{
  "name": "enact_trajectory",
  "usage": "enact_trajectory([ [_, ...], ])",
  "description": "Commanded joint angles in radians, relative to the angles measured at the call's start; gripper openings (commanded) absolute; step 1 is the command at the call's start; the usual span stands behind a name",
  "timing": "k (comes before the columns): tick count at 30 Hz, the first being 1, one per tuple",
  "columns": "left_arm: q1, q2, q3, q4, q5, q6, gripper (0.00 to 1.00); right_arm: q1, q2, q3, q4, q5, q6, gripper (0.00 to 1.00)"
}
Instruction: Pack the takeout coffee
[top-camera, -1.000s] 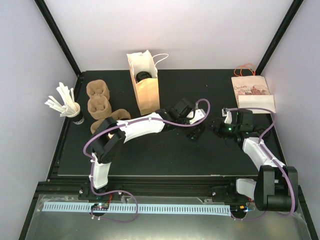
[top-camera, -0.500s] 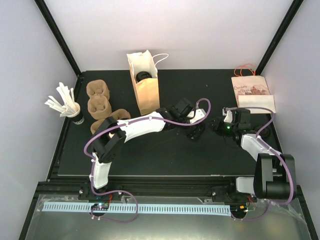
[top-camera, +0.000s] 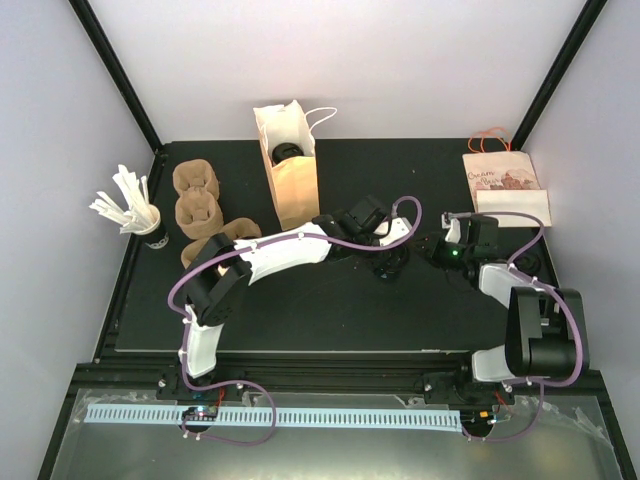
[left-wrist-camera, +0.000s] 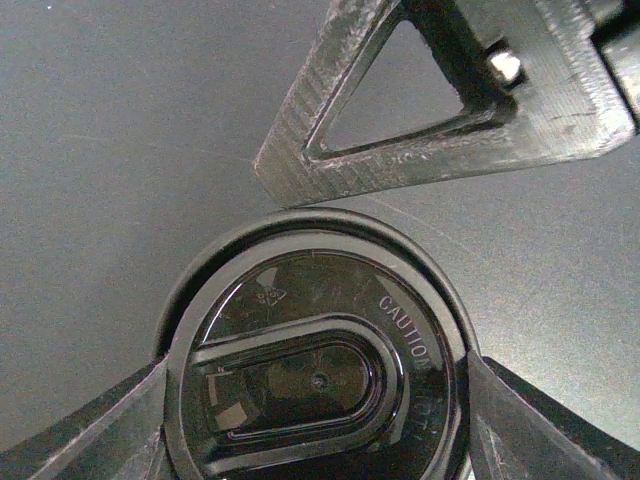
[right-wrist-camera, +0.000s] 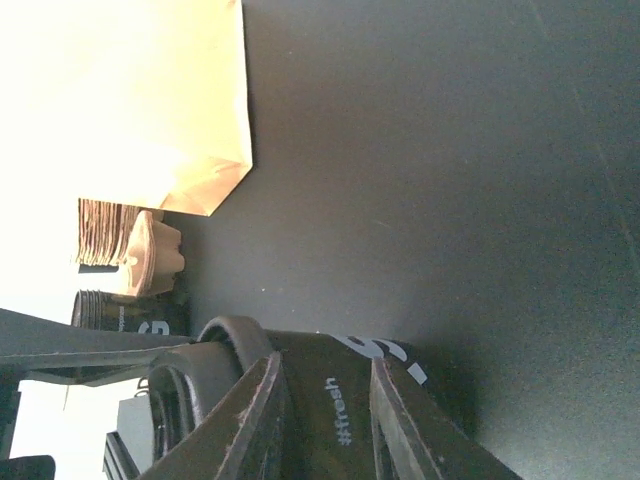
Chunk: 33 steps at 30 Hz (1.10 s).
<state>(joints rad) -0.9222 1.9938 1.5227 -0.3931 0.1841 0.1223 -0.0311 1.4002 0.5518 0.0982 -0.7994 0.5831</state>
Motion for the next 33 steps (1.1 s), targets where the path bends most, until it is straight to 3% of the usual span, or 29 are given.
enact_trajectory([
  [1, -0.009, 0.088, -0.021, -0.18, 0.002, 0.031, 0.71, 0.005, 0.057, -0.044, 0.033, -0.074, -0.008, 0.26],
  [7, -0.013, 0.099, -0.004, -0.192, 0.0, 0.031, 0.71, 0.004, 0.059, -0.096, 0.12, -0.11, 0.007, 0.26],
  [12, -0.014, 0.096, -0.001, -0.194, 0.0, 0.031, 0.71, 0.005, 0.027, -0.095, 0.14, -0.087, 0.032, 0.33],
  [21, -0.015, 0.094, 0.001, -0.198, 0.0, 0.03, 0.7, 0.006, -0.079, -0.052, 0.079, 0.052, 0.04, 0.33],
  [33, -0.02, 0.095, 0.001, -0.193, 0.002, 0.027, 0.71, 0.008, -0.031, -0.066, 0.122, -0.048, 0.016, 0.27],
])
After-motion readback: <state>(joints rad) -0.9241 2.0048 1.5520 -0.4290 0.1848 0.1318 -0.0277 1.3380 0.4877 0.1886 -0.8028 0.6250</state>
